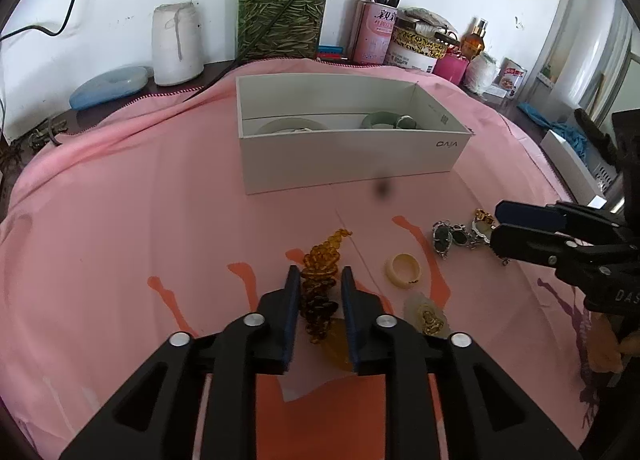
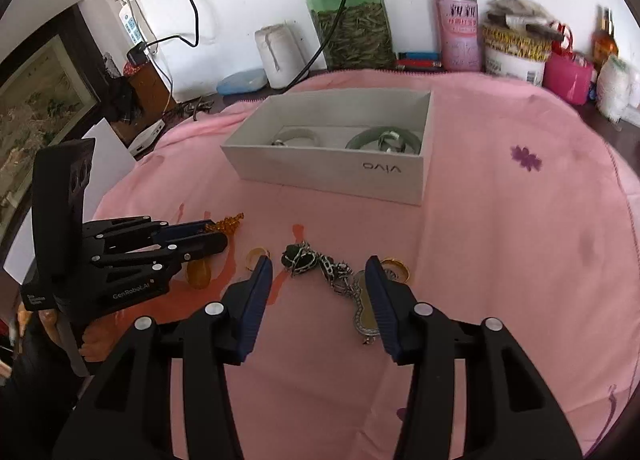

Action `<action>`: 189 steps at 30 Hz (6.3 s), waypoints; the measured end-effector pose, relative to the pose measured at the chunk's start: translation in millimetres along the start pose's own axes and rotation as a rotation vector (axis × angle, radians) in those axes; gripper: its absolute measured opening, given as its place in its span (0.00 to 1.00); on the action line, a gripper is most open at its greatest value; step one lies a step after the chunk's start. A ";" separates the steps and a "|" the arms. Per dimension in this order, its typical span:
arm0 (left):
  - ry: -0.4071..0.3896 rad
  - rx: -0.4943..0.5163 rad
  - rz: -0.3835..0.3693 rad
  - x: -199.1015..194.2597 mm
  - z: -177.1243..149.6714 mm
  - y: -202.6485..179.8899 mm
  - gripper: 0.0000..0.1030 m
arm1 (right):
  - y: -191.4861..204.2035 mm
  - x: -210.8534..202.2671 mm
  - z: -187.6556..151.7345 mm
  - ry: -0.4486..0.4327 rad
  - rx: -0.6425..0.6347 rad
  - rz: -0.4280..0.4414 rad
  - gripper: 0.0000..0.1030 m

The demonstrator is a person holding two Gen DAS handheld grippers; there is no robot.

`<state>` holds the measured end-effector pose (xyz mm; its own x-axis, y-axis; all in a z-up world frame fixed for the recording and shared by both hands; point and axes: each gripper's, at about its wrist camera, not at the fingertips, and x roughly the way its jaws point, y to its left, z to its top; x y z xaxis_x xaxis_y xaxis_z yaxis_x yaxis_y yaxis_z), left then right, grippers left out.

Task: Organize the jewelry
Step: 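Move both grippers back toward the amber beads and remaining jewelry, then grasp the amber bead strand with left gripper while right grasps the silver chain, then carry the amber beads and silver chain over the white box, then open both grippers to drop the beads and chain into the box, then move both grippers back toward the remaining rings and pendants, then grasp the small beige ring with the left gripper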

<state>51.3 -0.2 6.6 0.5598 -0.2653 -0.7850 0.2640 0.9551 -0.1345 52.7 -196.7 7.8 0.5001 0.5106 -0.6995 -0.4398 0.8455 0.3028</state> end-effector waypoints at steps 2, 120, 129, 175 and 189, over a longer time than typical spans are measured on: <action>-0.004 0.004 0.001 -1.5 -1.3 -1.5 0.40 | -4.5 5.1 -1.1 0.044 0.032 0.055 0.45; -0.185 -0.142 0.139 -43.0 27.2 -9.5 0.94 | 9.5 -51.8 26.1 -0.315 0.017 -0.161 0.93; -0.200 0.002 0.241 -37.7 -2.6 -37.1 0.94 | -15.6 -39.0 1.6 -0.253 0.103 -0.149 0.93; -0.002 -0.040 0.096 14.2 10.3 -33.7 0.94 | -67.8 -57.1 2.9 -0.238 0.405 -0.104 0.93; 0.018 -0.157 0.247 5.5 7.0 11.6 0.94 | -82.5 -9.4 -0.9 -0.053 0.452 0.075 0.94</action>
<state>62.9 8.5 4.9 0.5779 -0.0212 -0.8158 -0.0038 0.9996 -0.0286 83.7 -271.4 -11.2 0.5218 0.5701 -0.6346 -0.1123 0.7834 0.6113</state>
